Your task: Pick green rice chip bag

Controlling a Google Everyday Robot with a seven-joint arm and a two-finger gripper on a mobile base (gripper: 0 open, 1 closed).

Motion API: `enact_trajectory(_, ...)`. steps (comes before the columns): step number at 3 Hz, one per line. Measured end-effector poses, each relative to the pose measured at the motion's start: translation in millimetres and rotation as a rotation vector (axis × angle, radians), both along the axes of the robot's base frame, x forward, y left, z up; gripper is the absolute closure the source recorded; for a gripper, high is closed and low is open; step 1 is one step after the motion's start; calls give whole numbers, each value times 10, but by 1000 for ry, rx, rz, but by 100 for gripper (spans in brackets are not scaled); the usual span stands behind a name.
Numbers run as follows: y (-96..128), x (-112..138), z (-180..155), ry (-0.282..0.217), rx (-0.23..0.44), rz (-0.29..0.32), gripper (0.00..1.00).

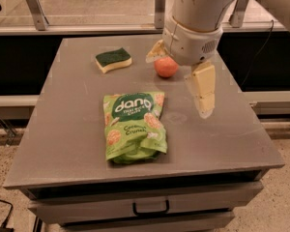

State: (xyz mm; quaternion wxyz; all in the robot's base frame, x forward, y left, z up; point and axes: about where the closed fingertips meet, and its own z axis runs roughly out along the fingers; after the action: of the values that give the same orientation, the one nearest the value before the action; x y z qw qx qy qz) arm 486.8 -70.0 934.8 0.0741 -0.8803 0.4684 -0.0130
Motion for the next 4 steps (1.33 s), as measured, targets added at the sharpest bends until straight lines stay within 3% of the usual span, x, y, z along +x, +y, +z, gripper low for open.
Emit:
enact_trajectory(3,394,-111,-162,46,30,234,0)
enact_trajectory(4,464,-91,-277,43,16,269,0)
